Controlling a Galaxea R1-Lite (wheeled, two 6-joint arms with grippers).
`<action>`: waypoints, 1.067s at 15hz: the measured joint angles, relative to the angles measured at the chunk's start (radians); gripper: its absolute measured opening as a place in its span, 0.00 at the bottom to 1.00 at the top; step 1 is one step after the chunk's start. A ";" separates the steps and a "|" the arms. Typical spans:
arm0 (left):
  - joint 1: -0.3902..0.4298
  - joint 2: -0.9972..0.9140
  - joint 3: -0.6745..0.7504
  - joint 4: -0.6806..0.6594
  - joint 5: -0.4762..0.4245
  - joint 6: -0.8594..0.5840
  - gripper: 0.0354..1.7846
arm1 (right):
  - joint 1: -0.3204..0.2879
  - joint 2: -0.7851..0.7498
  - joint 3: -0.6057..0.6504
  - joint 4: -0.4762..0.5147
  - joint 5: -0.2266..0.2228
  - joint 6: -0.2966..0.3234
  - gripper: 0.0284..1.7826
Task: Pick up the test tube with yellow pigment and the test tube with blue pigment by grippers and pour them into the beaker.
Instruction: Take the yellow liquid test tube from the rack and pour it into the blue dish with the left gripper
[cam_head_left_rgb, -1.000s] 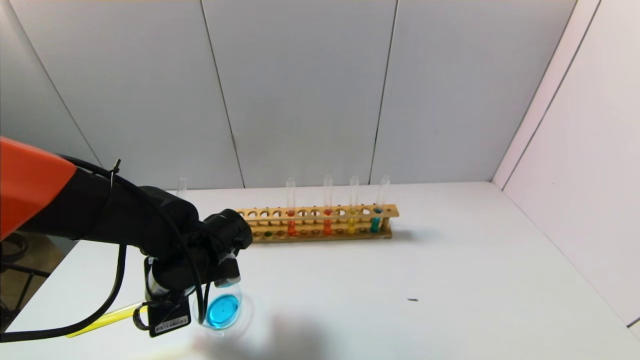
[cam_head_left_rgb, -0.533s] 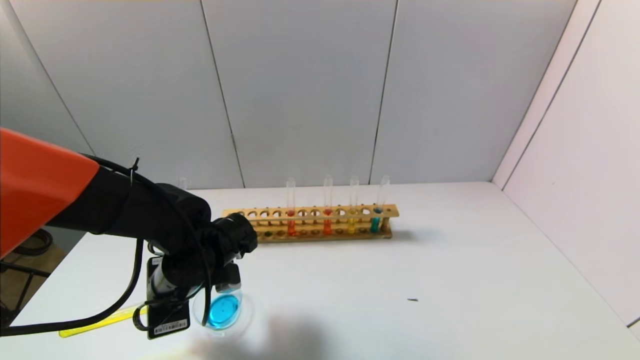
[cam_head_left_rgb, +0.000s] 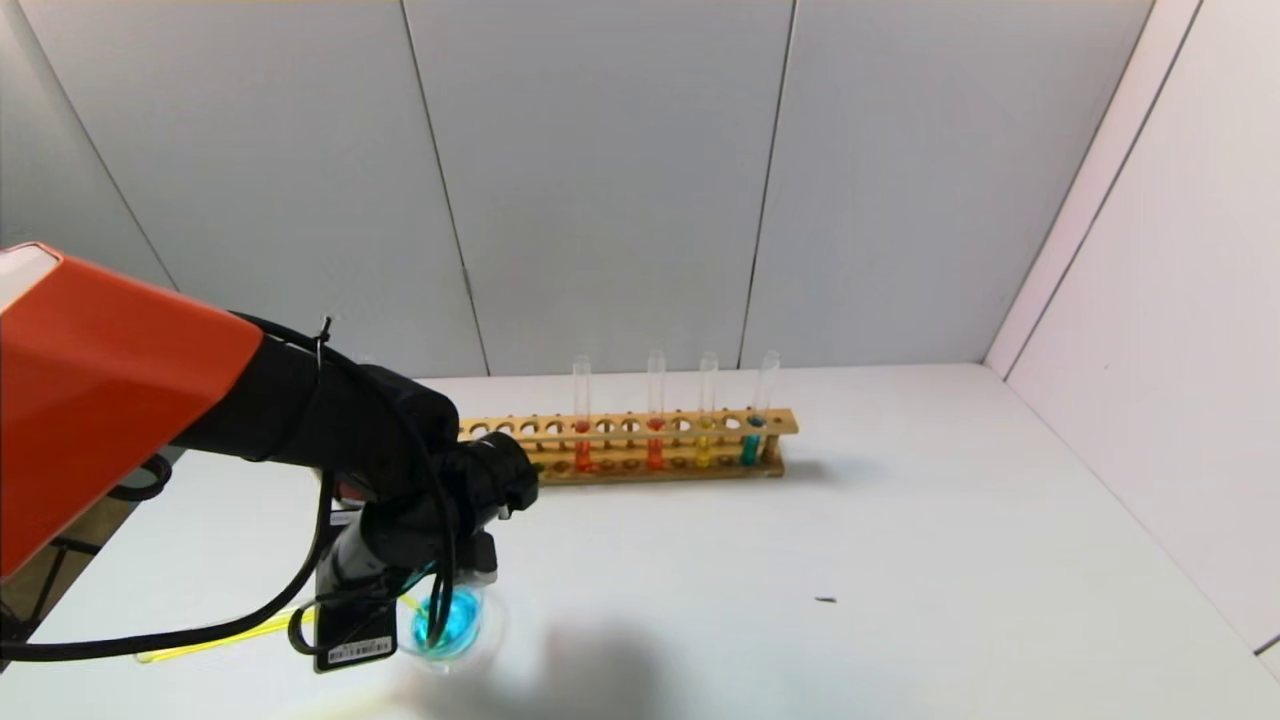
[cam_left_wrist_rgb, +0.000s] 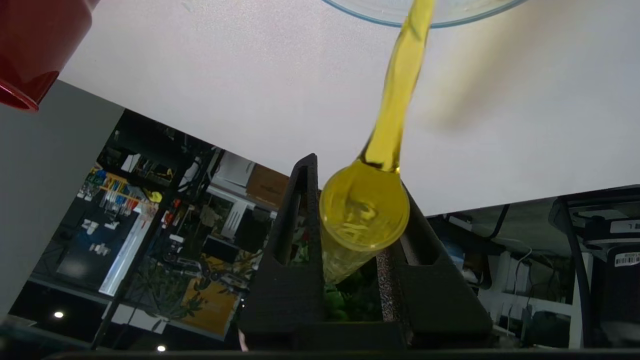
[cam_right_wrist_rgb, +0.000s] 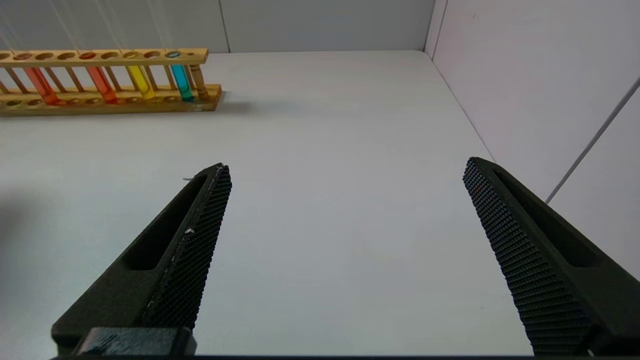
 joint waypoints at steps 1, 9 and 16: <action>-0.003 0.005 -0.007 0.011 0.000 -0.001 0.18 | 0.000 0.000 0.000 0.000 0.000 0.000 0.95; -0.010 0.037 -0.075 0.116 0.002 -0.003 0.18 | 0.000 0.000 0.000 0.000 0.000 0.000 0.95; -0.019 0.108 -0.248 0.334 0.027 -0.009 0.18 | 0.000 0.000 0.000 0.000 0.000 0.000 0.95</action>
